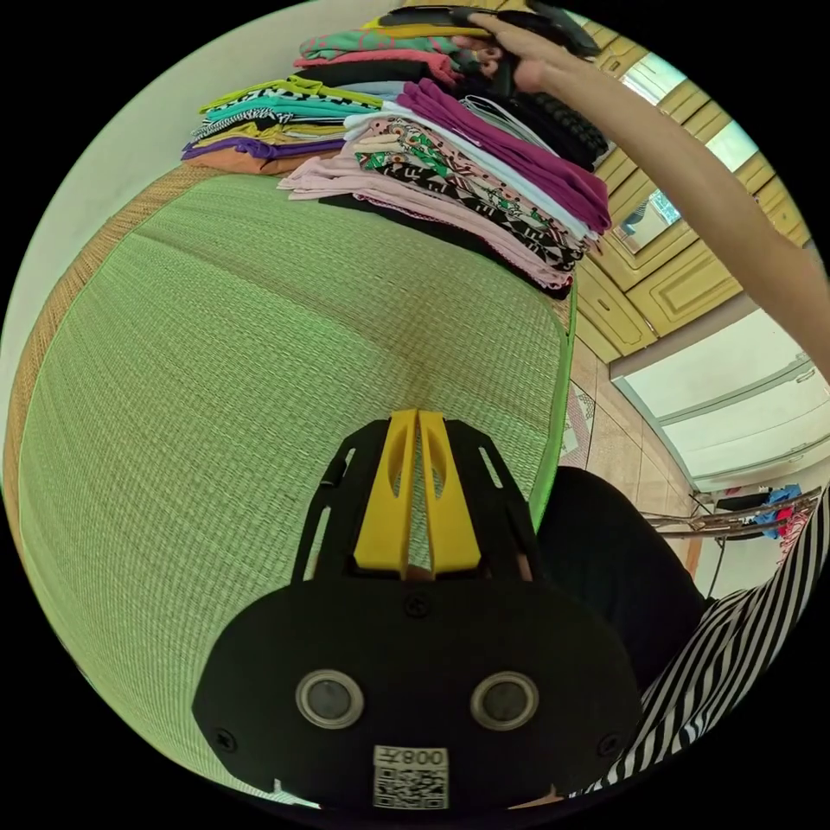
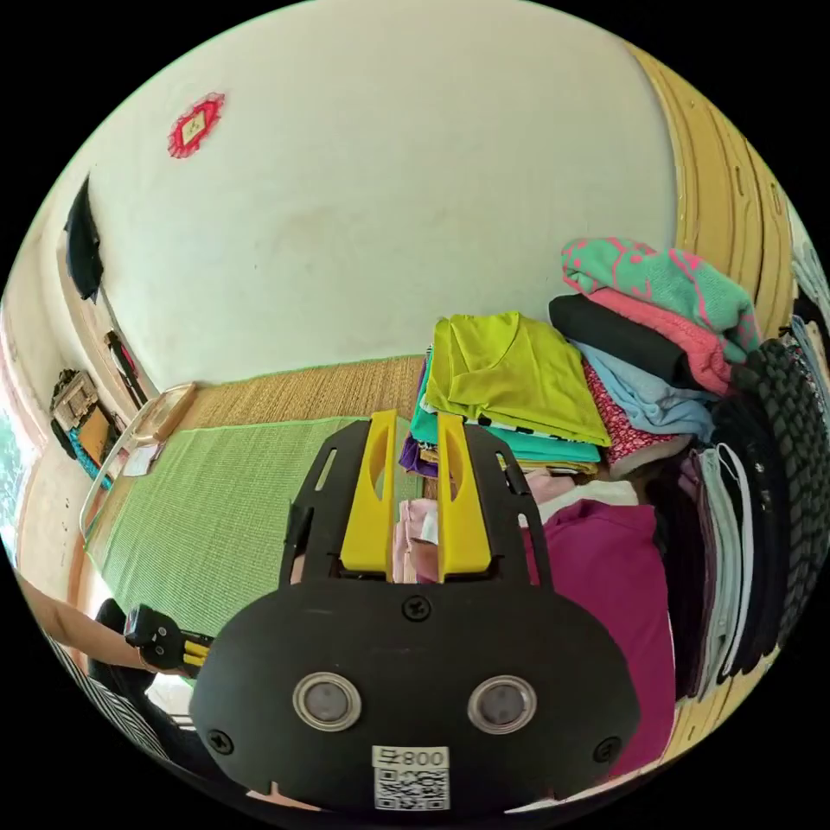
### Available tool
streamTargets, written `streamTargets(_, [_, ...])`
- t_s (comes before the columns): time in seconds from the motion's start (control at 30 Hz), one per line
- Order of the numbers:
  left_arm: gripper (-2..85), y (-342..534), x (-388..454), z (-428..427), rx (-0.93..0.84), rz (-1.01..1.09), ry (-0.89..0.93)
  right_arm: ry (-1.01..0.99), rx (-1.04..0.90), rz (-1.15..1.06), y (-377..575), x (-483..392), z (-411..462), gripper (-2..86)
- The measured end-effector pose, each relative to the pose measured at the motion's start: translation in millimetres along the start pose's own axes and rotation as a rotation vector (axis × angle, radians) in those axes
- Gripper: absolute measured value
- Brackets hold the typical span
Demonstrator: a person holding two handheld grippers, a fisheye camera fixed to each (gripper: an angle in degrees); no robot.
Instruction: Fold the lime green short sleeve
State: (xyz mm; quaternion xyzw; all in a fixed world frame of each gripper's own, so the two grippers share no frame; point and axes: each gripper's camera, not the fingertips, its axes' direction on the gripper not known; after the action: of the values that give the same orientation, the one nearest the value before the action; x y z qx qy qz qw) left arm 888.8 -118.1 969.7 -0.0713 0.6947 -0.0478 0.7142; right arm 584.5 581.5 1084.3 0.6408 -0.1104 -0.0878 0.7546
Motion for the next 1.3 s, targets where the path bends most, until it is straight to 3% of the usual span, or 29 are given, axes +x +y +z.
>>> streamTargets(0.3, [0.3, 22.1, 29.3, -71.8, 0.093, 0.024, -0.026, 0.133, -0.156, 0.064, -82.9, 46.8, 121.4, 9.6])
streamTargets(0.57, [0.3, 20.8, 46.0, -142.8, 0.104, 0.018, 0.019, 0.213, -0.235, 0.143, -98.9, 86.2, 153.0, 0.7])
streamTargets(0.8, [0.2, 17.5, 52.5, -220.7, 0.113, -0.08, 0.148, 0.038, -0.148, 0.143, -95.9, 95.4, 101.8, 0.1])
streamTargets(0.93, [0.1, 28.2, 66.6, -290.9, 0.168, -0.105, 0.177, -0.162, -0.083, 0.098, -85.3, 76.5, 57.7, 0.2])
streamTargets(1.3, [0.3, 121.3, 56.8, -519.2, 0.405, -0.404, 0.227, -0.511, -0.21, -0.094, 44.6, -47.0, -18.5, 0.2])
